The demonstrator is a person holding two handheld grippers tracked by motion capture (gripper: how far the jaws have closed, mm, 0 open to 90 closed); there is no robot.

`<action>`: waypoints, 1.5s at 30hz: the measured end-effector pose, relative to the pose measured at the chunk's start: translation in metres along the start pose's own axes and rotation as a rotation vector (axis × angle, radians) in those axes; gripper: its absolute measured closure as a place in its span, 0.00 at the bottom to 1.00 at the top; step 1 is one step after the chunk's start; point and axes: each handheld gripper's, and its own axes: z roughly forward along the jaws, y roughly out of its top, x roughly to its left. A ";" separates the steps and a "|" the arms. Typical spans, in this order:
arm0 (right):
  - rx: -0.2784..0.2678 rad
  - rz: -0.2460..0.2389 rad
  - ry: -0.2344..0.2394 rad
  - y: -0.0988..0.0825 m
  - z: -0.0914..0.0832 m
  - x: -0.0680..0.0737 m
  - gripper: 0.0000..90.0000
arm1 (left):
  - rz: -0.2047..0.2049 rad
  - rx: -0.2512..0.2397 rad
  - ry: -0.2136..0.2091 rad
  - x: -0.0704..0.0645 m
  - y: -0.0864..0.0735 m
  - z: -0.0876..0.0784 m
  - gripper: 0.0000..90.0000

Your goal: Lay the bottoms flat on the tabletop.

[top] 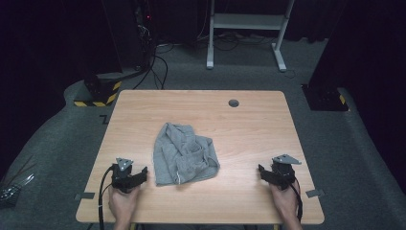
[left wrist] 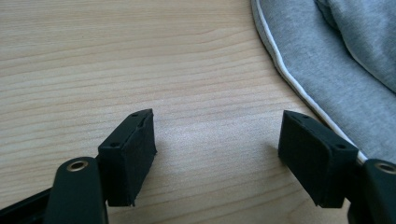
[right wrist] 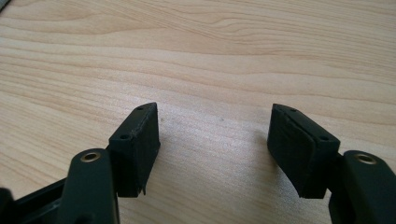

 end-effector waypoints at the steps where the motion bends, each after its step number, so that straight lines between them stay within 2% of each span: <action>1: 0.000 0.000 0.000 0.000 0.000 0.000 0.38 | 0.000 0.000 0.000 0.000 0.000 0.000 0.30; 4: 0.002 -0.009 0.007 0.000 0.000 0.000 0.34 | -0.001 -0.001 -0.001 0.000 0.000 0.000 0.30; 6: 0.013 -0.028 0.030 0.001 0.002 0.001 0.25 | -0.002 -0.001 -0.001 0.000 0.000 0.000 0.30; 10: 0.021 -0.039 0.040 0.002 0.003 0.002 0.22 | -0.002 -0.001 -0.002 0.000 0.000 0.000 0.30; 13: 0.021 -0.040 0.041 0.002 0.003 0.002 0.22 | -0.002 -0.001 -0.001 0.000 0.000 0.000 0.30; 15: 0.041 -0.044 0.053 0.004 0.001 0.003 0.29 | -0.002 -0.001 -0.002 0.000 0.000 0.000 0.31; 17: 0.031 -0.046 0.074 0.005 0.000 0.008 0.33 | -0.001 -0.001 0.000 0.000 0.000 0.000 0.31; 19: -0.002 -0.060 0.100 0.007 0.000 0.018 0.34 | -0.002 -0.001 0.000 0.000 0.000 0.000 0.31; 20: -0.015 -0.068 0.142 0.011 0.000 0.026 0.35 | -0.002 -0.001 0.000 0.000 0.000 0.000 0.31; 21: -0.015 -0.068 0.142 0.011 0.000 0.026 0.35 | -0.002 -0.001 0.000 0.000 0.000 0.000 0.31; 27: -0.042 -0.153 0.235 0.023 0.003 0.058 0.39 | -0.002 -0.001 0.002 0.000 0.000 0.000 0.31; 28: -0.047 -0.177 0.261 0.027 0.004 0.068 0.40 | -0.003 -0.001 0.002 0.000 0.000 0.000 0.31; 29: -0.047 -0.177 0.261 0.027 0.004 0.068 0.40 | -0.003 -0.001 0.003 0.000 0.000 0.000 0.31; 34: -0.054 -0.210 0.350 0.037 0.008 0.092 0.42 | -0.005 -0.003 0.003 0.000 0.000 0.000 0.32; 35: -0.054 -0.210 0.350 0.037 0.008 0.092 0.42 | -0.005 -0.003 0.003 0.000 0.000 0.000 0.32; 36: -0.057 -0.218 0.384 0.039 0.010 0.099 0.42 | -0.005 -0.003 0.003 0.000 0.000 0.000 0.32; 38: -0.054 -0.225 0.397 0.040 0.011 0.102 0.42 | -0.006 -0.002 0.002 0.000 0.000 0.000 0.32; 41: -0.058 -0.274 0.432 0.045 0.012 0.118 0.42 | -0.009 -0.003 0.003 0.000 0.000 0.000 0.32; 44: -0.060 -0.297 0.474 0.053 0.015 0.133 0.41 | -0.007 -0.002 0.005 0.000 0.000 0.000 0.32; 45: -0.060 -0.297 0.474 0.053 0.015 0.133 0.41 | -0.007 -0.002 0.006 0.000 0.000 0.000 0.32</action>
